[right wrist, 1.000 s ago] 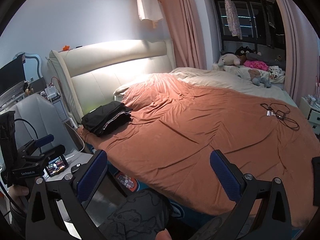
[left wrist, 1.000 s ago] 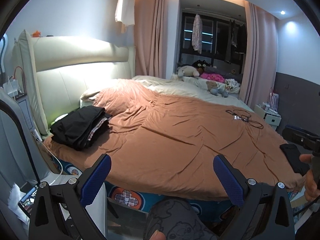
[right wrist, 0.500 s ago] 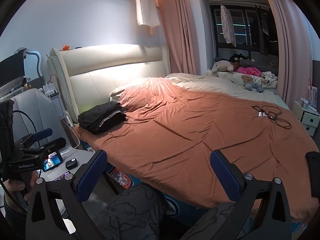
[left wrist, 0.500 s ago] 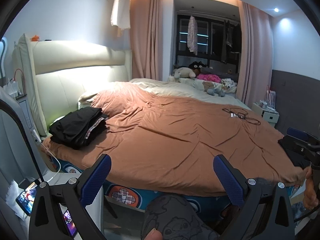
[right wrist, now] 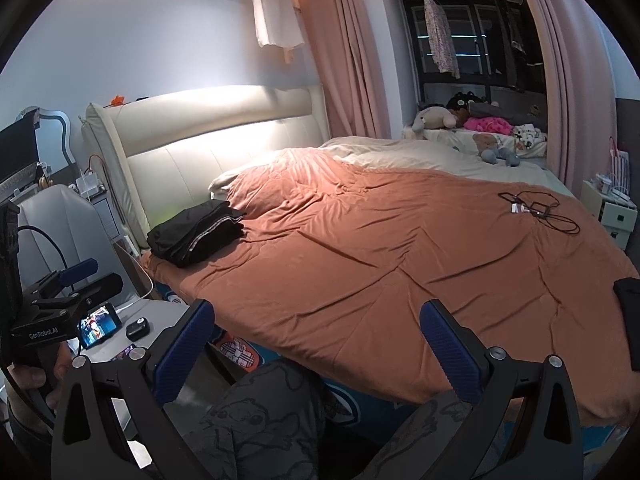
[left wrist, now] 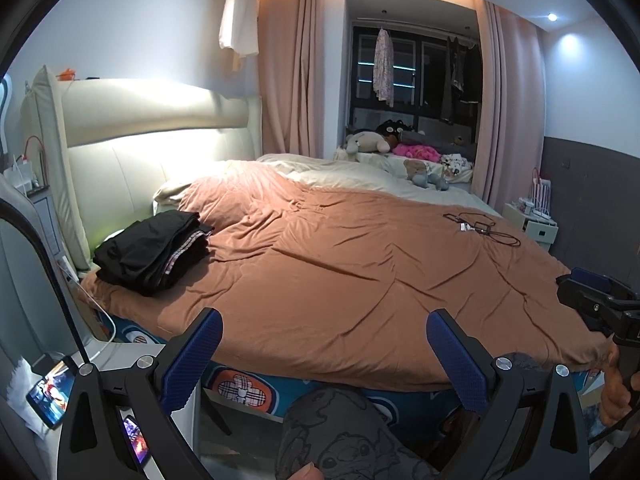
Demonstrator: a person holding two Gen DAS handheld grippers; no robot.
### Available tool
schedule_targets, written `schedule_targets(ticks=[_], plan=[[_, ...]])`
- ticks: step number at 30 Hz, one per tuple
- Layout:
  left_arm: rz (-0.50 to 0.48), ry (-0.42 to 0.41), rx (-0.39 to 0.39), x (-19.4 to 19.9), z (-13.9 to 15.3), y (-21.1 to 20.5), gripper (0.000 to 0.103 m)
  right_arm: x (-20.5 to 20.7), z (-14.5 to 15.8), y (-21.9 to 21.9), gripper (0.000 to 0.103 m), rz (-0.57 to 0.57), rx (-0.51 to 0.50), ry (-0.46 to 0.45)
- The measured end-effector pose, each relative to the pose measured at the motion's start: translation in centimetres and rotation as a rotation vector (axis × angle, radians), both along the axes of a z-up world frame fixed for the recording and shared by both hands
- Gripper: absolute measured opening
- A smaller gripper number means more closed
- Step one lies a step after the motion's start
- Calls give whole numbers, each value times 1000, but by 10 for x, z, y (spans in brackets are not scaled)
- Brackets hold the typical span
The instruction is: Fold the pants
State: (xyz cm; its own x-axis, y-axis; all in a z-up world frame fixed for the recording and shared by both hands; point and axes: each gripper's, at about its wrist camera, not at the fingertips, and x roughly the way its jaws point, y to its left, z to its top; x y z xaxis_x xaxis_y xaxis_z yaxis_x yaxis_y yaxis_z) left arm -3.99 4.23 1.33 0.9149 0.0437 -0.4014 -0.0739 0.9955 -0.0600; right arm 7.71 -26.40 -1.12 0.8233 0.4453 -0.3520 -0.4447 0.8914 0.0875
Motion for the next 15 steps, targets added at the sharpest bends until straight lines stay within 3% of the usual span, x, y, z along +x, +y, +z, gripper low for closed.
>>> schedule_targets(ticks=[15], plan=[[8,-8,3,-6,1,3,103,-8,1,-5,103,-5,12,0]])
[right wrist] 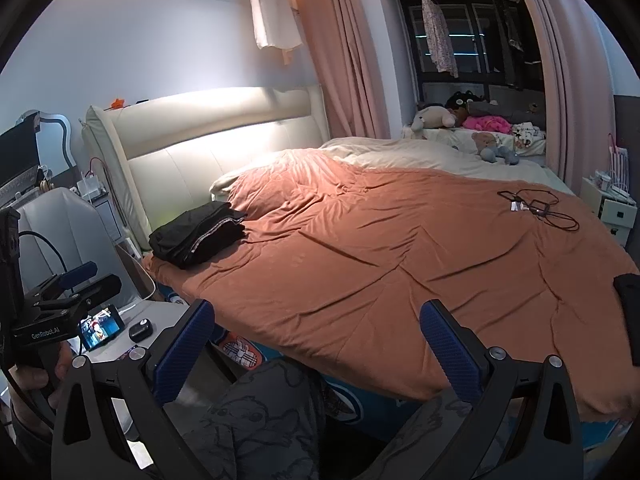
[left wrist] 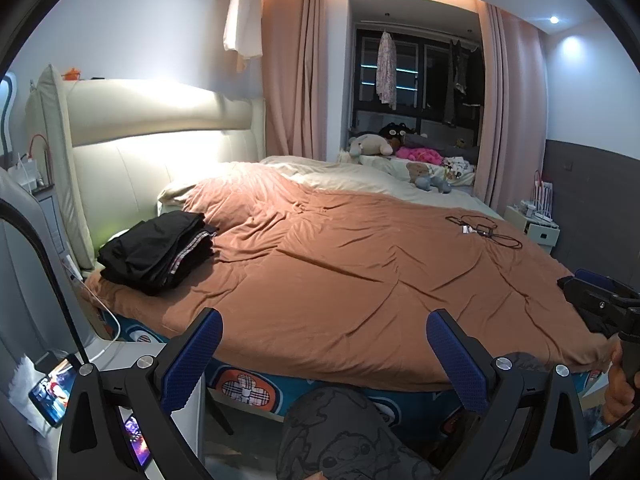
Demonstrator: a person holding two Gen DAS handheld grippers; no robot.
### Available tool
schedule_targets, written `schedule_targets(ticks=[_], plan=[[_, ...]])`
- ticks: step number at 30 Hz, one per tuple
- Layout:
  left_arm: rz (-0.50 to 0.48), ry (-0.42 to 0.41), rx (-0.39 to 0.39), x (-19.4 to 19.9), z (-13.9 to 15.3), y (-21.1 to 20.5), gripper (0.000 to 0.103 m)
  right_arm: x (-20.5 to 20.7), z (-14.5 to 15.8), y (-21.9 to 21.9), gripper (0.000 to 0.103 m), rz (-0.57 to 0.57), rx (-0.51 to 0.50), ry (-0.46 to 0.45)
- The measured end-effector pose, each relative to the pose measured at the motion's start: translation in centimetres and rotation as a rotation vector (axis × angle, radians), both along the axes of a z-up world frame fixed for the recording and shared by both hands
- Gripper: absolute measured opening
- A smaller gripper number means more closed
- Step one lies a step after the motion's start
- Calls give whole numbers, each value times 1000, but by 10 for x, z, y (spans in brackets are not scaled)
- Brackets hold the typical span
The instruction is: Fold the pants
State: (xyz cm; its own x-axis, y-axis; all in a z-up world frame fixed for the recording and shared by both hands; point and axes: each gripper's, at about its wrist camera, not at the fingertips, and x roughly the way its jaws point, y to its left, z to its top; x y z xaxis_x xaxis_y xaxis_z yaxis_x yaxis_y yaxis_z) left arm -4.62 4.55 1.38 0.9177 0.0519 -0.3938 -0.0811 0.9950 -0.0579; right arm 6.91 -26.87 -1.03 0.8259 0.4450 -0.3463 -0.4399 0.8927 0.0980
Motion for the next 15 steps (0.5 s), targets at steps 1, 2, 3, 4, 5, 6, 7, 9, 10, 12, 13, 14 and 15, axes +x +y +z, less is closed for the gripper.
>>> schedule_targets(ticks=[1,2,3,4,5,6,7,9,10,12,13,14,15], plan=[[-2,0,-1,-1,0,0,103,0,-1,0,103,-1,-2,-1],[-3,0,-2,-2,0,0,103,-1,-1,-1,103,-3,-3,-1],[-3,0,-2,-4,-1,-1,103,-1,-2,-1,103,-3,-3,0],[-3,-1,-3,-4,-1,-1,103,-1,-3,-2,103,-4,-2,1],[-3,0,-3,-5,-1,-1,103,-1,-3,-2,103,-5,-2,3],[-3,1,-3,-5,-1,-2,103,-2,-4,-2,103,-5,-3,5],[-2,1,-2,-6,0,-2,103,-1,-4,-3,103,-3,-3,7],[-1,0,-2,-7,0,-2,103,-1,-3,-4,103,-6,-3,10],[0,-2,-4,-7,1,-2,103,-3,-2,-4,103,-7,-4,8],[1,-8,-5,-10,2,-3,103,-4,-1,-5,103,-6,-2,6],[1,-9,-5,-11,3,-3,103,-5,0,-6,103,-7,-1,4],[0,-10,-4,-12,3,-4,103,-5,0,-6,103,-7,0,4],[0,-12,-5,-13,3,-4,103,-6,1,-7,103,-5,4,4]])
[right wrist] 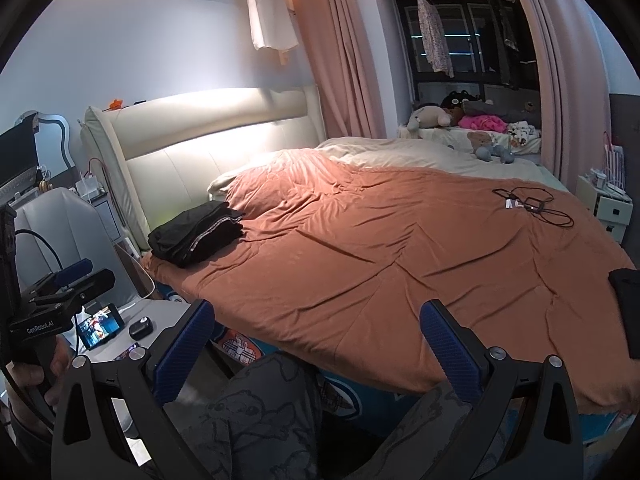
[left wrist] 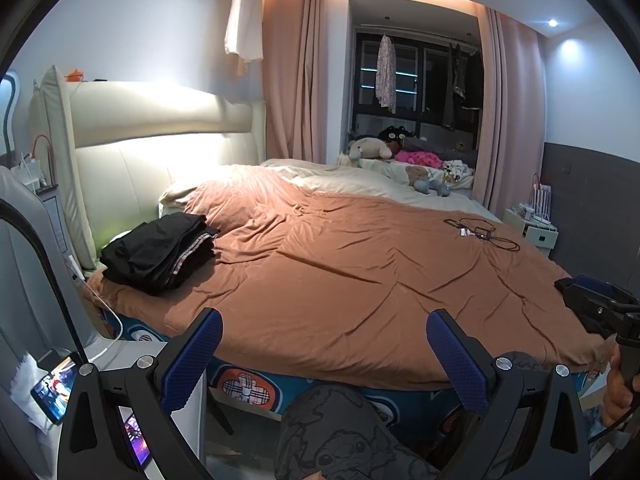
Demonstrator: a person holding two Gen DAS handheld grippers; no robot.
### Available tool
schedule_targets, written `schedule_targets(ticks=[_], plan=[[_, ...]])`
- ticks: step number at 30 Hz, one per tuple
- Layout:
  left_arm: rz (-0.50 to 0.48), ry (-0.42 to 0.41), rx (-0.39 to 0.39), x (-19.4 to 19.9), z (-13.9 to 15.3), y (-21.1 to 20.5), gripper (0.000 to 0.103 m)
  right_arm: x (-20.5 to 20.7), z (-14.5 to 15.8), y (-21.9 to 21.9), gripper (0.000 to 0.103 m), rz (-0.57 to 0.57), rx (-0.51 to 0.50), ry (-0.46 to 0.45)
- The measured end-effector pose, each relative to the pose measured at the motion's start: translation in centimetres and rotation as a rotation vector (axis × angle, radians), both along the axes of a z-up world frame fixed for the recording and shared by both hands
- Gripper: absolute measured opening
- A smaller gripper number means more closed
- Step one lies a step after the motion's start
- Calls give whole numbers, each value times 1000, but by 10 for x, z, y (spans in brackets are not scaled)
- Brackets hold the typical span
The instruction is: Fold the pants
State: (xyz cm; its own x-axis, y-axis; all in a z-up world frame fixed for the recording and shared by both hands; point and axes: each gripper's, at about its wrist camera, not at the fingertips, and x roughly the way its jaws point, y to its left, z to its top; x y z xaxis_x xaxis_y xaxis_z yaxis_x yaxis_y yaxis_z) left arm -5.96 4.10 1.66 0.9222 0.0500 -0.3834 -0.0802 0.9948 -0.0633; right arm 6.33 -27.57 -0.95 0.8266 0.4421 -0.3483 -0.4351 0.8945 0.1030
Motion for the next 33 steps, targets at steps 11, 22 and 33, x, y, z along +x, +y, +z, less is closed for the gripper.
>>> schedule_targets(ticks=[11,22,33], plan=[[-8,-7,-18,-7,2,0,103,-1,-1,2,103,0,-5,0],[-16,-16,-22,-10,6,-5,103,0,-4,4,103,4,-9,8],[-12,-22,-22,-16,4,-7,103,-4,-2,1,103,1,-4,11]])
